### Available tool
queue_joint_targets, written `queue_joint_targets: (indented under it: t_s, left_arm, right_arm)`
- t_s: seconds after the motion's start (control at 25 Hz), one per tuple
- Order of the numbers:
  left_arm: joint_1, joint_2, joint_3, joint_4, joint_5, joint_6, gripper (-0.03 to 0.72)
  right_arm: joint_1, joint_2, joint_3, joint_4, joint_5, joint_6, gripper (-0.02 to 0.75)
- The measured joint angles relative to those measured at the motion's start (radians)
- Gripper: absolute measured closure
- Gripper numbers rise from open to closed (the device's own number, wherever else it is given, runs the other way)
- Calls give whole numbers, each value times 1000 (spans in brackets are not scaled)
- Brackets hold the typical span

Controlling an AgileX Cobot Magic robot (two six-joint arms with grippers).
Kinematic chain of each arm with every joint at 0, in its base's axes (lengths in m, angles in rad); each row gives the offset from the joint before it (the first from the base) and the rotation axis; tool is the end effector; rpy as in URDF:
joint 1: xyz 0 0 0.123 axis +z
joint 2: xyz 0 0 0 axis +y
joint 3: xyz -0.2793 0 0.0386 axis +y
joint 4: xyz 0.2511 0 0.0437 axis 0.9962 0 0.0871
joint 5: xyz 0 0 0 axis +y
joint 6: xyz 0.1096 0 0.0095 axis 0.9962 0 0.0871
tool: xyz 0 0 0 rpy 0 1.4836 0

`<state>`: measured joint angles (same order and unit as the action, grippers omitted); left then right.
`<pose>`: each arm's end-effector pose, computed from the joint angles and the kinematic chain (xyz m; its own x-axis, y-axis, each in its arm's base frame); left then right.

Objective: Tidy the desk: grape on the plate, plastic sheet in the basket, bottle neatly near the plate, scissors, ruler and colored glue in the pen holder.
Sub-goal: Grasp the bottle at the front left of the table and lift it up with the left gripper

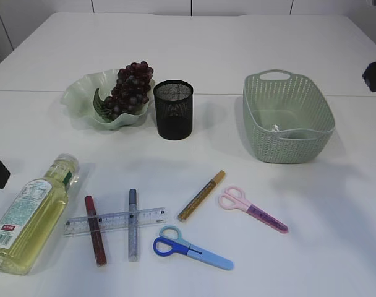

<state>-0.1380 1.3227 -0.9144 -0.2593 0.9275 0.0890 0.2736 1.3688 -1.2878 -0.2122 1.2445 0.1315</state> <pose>0.2468 -0.0571 0.2421 -0.9459 0.0635 -0.3181 0.1374 0.9667 -0.2159 0.2672 0.0522 0.3259 -0.9186 -0.1942 -0.3441 -0.1437 0.9754 -0.1669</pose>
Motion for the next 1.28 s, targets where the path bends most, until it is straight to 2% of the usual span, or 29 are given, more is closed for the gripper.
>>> queue_joint_targets:
  t_s: [0.32, 0.56, 0.68, 0.84, 0.92, 1.28]
  left_arm:
    - [0, 190, -130, 58, 53, 0, 316]
    - [-56, 319, -223, 117, 142, 0, 310]
    - [-97, 357, -230, 169, 154, -7, 251]
    - [-107, 392, -230, 203, 154, -46, 115]
    - [-107, 401, -230, 209, 141, -59, 79]
    - [-107, 475, -232, 213, 121, -125, 59]
  right_arm:
    - [0, -74, 14, -6, 0, -19, 424]
    - [0, -73, 14, -8, 0, -21, 424]
    - [0, -73, 14, -8, 0, -21, 424]
    - [0, -73, 14, -8, 0, -21, 424]
    - [0, -73, 14, -8, 0, -21, 424]
    - [0, -73, 14, -8, 0, -24, 424]
